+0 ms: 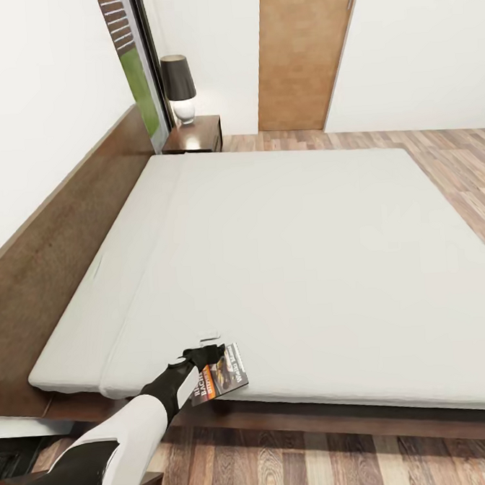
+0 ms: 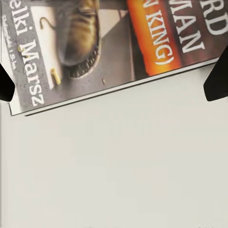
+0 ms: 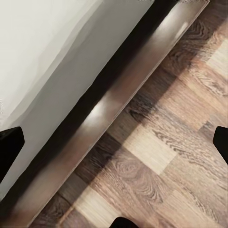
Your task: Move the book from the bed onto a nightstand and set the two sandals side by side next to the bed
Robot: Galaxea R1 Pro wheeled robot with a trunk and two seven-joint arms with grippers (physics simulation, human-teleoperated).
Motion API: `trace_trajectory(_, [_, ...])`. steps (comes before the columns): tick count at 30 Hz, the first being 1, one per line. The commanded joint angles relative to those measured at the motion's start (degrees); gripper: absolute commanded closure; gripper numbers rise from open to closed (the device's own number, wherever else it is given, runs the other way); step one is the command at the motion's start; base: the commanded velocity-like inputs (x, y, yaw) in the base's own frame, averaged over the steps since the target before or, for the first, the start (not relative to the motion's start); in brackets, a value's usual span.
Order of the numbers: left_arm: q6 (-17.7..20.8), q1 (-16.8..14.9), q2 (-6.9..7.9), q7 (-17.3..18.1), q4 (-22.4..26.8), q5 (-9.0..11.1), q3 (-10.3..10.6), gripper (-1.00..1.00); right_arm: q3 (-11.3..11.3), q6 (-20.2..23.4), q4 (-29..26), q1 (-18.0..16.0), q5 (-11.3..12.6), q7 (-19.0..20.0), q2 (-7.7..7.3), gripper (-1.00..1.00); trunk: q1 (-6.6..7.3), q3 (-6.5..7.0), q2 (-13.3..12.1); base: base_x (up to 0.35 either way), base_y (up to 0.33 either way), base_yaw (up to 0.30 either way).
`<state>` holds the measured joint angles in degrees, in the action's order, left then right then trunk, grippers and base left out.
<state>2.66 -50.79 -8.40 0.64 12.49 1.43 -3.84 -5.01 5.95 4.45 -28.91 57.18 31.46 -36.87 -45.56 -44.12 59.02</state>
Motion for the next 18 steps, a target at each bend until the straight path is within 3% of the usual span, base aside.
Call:
trace_trajectory(1, [0.3, 0.0, -0.04, 0.1, 0.1, 0.2, -0.4, -1.0, -0.4, 0.4, 0.2, -0.1, 0.2, 0.3, -0.04, -1.0, 0.22, 0.15, -0.4, 0.0, 0.0, 0.0])
trace_trajectory(11, [0.3, 0.0, -0.06, 0.6, 0.1, 0.2, -0.4, -1.0, -0.4, 0.4, 0.2, -0.1, 0.2, 0.4, -0.04, -1.0, 2.2, 1.76, -4.0, 0.0, 0.0, 0.0])
trace_trajectory(13, [0.3, 0.0, 0.04, 2.4, 0.1, 0.2, -0.4, -1.0, -0.4, 0.4, 0.2, -0.1, 0.2, 0.4, -0.04, -1.0, 2.2, 1.76, -4.0, 0.0, 0.0, 0.0])
trace_trajectory(18, [1.3, 0.0, 1.05, 12.5, 0.1, 0.2, -0.8, -1.0, -0.4, 0.4, 0.2, -0.1, 0.2, 0.4, -0.04, -1.0, 2.2, 1.76, -4.0, 0.0, 0.0, 0.0])
